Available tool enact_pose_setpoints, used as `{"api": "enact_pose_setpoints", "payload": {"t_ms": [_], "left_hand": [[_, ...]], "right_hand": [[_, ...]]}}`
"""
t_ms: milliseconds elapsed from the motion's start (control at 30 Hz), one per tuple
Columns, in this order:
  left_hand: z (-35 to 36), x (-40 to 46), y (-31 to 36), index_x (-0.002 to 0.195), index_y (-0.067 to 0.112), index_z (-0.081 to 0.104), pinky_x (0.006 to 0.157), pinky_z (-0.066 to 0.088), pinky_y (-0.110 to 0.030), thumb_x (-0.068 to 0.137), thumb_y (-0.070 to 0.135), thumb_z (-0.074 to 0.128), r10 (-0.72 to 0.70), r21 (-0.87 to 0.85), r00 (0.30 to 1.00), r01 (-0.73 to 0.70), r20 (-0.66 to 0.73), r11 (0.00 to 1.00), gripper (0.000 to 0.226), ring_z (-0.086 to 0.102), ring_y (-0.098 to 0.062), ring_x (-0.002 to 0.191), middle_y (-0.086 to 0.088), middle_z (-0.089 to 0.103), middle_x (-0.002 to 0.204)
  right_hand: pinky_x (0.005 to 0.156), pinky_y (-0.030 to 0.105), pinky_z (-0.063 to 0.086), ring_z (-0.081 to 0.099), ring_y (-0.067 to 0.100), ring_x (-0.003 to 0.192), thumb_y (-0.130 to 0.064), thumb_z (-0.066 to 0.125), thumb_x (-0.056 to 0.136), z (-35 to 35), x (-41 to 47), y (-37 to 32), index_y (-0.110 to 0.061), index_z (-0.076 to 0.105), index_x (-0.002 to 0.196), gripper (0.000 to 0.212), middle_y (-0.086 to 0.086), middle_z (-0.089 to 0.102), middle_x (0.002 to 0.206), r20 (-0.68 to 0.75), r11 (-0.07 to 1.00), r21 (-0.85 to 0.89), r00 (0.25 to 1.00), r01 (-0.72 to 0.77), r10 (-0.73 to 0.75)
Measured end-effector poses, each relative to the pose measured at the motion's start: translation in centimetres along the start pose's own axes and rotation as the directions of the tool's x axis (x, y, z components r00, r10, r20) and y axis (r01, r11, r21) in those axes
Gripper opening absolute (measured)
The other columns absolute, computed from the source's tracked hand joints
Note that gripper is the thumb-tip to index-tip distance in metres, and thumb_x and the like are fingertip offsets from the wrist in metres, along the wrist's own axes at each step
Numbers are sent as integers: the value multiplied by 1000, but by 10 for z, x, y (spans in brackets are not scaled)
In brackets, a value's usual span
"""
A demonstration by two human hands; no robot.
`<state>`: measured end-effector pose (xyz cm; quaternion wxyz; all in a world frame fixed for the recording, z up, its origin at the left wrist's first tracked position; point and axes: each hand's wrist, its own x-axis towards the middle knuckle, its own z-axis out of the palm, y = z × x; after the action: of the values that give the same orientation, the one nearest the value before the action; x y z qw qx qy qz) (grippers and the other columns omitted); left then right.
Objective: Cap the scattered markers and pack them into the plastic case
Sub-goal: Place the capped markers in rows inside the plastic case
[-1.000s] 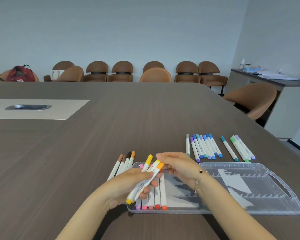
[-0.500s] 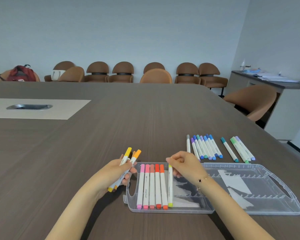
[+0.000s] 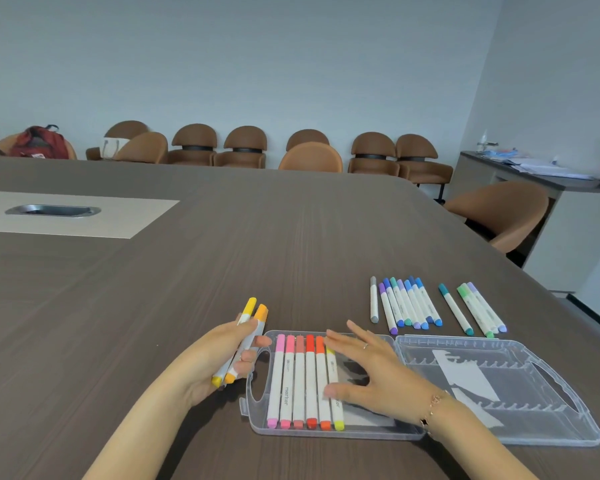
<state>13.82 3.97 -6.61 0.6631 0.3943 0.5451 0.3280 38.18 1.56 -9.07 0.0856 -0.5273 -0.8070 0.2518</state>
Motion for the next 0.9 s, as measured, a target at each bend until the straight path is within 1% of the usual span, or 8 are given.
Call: {"api": "enact_pose_setpoints", "payload": {"t_ms": [167,300,400,467,567,733,833,900], "left_hand": [[0,-1,1,103,4,52,32,31,-15,99,43,35,-21,-127,997,30,76,991,44,32,-8,36,-4,48,52],[-1,5,-2,99,6,51,32,32,-15,102,30,36,-9,-250,995,33,100,968,28,34,-8,37,-6,48,59],[4,4,-5,101,5,54,38,42,-20,98,25,48,4,-246,990,32,144,969,22,43,-11,47,-8,50,69],[11,1,-7,97,3,55,46,48,-21,95,19,54,20,-210,988,13,153,978,16,49,-12,55,-8,53,71],[23,-3,-10,101,3,60,51,49,-20,94,14,55,84,-104,986,-69,142,992,14,52,-10,58,-4,56,69],[34,-10,-15,111,20,68,65,51,-19,94,18,56,226,160,959,-254,171,954,21,62,-5,69,7,66,72],[32,-11,-16,111,29,69,88,52,-31,92,24,59,256,235,948,-297,187,926,22,68,-13,94,1,73,97],[31,-10,-16,112,24,69,94,52,-37,93,26,57,241,224,953,-279,182,934,23,68,-19,98,-5,72,104]], "right_hand": [[112,32,-15,-25,-8,125,-79,29,64,1,2,3,-43,4,146,93,-36,-11,136,17,989,-150,1000,-4,6],[109,28,-10,-13,-8,131,-81,29,62,4,5,7,-39,15,148,97,-28,7,150,-30,990,-143,999,16,-21],[112,26,16,15,-11,128,-66,47,78,3,5,1,-42,43,132,59,-33,32,133,-220,1000,-24,975,7,-12],[97,10,34,37,-12,109,-49,55,87,2,8,-5,-41,55,114,28,-36,43,109,-370,996,92,929,11,24],[70,3,40,52,-7,84,-34,55,92,-3,16,-20,-32,62,94,7,-23,57,87,-467,962,270,878,31,103],[68,20,45,56,4,70,-48,57,87,-5,36,-38,-16,72,83,35,-3,67,77,-297,886,458,926,-77,234],[68,23,48,55,5,67,-43,63,86,-3,43,-43,-14,74,79,32,-4,64,70,-246,847,520,929,-113,275],[66,20,47,56,5,68,-38,61,89,-6,43,-44,-9,73,85,32,-3,64,73,-204,791,596,927,-139,316]]}}
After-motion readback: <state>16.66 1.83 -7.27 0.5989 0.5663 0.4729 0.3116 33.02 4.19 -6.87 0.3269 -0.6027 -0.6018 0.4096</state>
